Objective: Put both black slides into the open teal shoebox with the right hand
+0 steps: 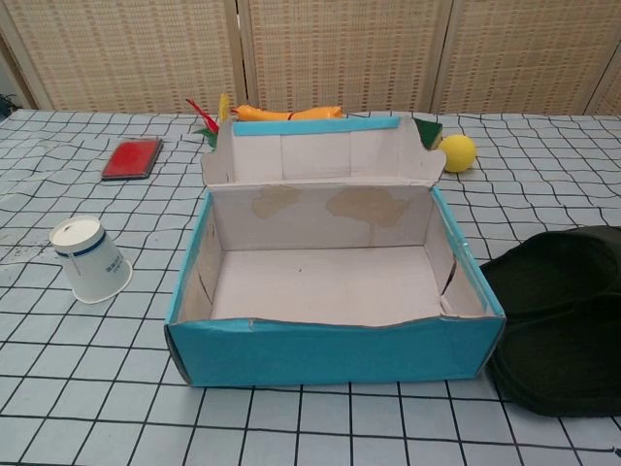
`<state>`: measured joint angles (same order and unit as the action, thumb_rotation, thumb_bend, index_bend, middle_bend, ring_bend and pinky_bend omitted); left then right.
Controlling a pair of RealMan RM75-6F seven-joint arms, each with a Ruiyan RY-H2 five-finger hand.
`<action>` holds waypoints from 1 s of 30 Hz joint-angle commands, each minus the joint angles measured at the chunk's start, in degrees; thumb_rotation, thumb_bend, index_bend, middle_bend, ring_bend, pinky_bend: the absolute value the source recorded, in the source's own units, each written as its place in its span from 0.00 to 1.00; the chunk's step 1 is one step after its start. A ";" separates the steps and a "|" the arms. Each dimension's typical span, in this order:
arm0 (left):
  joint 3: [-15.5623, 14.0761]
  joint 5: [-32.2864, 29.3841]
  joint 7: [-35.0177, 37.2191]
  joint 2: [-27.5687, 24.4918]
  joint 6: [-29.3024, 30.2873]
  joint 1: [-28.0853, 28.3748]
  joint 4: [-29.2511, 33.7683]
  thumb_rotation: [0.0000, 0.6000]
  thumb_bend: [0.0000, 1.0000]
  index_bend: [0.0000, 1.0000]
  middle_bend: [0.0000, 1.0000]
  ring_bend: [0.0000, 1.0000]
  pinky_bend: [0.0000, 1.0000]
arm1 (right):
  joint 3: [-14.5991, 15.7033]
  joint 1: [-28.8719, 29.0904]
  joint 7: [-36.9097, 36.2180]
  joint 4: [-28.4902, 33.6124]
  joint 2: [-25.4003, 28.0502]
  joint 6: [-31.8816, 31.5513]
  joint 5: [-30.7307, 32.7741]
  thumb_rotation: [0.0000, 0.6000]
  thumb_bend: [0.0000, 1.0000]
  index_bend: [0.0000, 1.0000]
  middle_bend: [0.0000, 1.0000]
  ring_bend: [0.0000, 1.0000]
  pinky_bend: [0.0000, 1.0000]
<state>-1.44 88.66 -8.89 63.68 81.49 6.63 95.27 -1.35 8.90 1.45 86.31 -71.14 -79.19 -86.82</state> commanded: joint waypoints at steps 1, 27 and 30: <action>-0.20 0.46 -0.07 -0.11 0.34 -0.22 0.21 1.00 0.37 0.17 0.04 0.15 0.41 | 0.11 -0.18 -0.02 0.05 0.02 -0.49 -0.39 1.00 0.03 0.00 0.00 0.00 0.10; -0.36 -1.17 0.07 -0.67 -0.97 -0.38 0.72 1.00 0.37 0.17 0.04 0.15 0.41 | 5.12 1.47 5.99 7.82 8.01 9.39 -0.51 1.00 0.03 0.00 0.03 0.00 0.10; -0.28 -1.88 -0.32 -0.57 -1.73 -0.18 0.68 1.00 0.37 0.17 0.04 0.15 0.41 | 5.13 2.83 7.53 8.16 7.78 13.06 1.40 1.00 0.03 0.00 0.03 0.00 0.10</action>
<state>-1.76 86.88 -9.12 63.08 79.86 6.39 95.95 3.81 10.61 7.59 93.93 -63.32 -68.26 -86.94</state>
